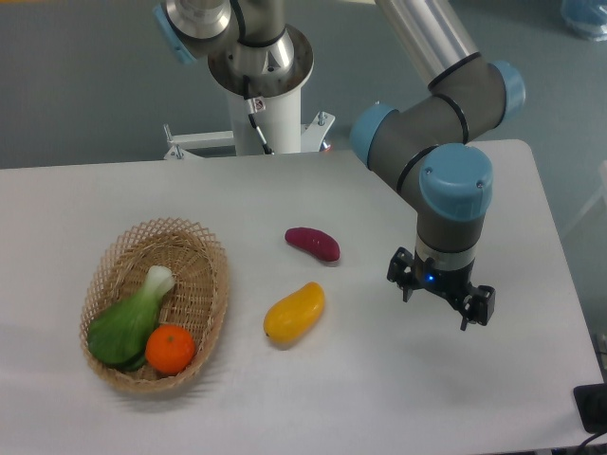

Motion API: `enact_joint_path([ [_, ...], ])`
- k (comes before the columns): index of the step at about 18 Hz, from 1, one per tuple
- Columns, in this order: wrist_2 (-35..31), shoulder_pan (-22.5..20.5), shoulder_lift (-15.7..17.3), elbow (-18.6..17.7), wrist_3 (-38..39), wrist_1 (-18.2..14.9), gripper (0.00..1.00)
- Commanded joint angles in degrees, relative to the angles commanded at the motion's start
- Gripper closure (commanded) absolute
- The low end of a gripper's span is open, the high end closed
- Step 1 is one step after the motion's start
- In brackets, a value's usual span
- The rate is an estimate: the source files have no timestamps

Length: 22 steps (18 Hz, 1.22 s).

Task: Pick up the orange from the basket
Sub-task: 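Move the open gripper over the basket toward the orange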

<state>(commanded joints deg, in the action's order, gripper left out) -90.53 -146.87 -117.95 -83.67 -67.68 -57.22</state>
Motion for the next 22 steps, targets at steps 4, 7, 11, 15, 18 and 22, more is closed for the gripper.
enact_joint_path([
  [4, 0.17, 0.53, 0.35, -0.61, 1.48, 0.0, 0.0],
  [7, 0.0, 1.4, 0.35, -0.62, 2.29, -0.09, 0.0],
  [11, 0.35, 3.07, 0.26, -0.7, 5.53, -0.09, 0.0],
  [15, 0.62, 5.35, 0.44, -1.14, 11.66, -0.09, 0.0],
  [18, 0.88, 8.07, 0.44, -1.58, 20.72, 0.0, 0.0],
  [22, 1.05, 12.73, 0.61, -1.84, 28.1, 0.0, 0.0],
])
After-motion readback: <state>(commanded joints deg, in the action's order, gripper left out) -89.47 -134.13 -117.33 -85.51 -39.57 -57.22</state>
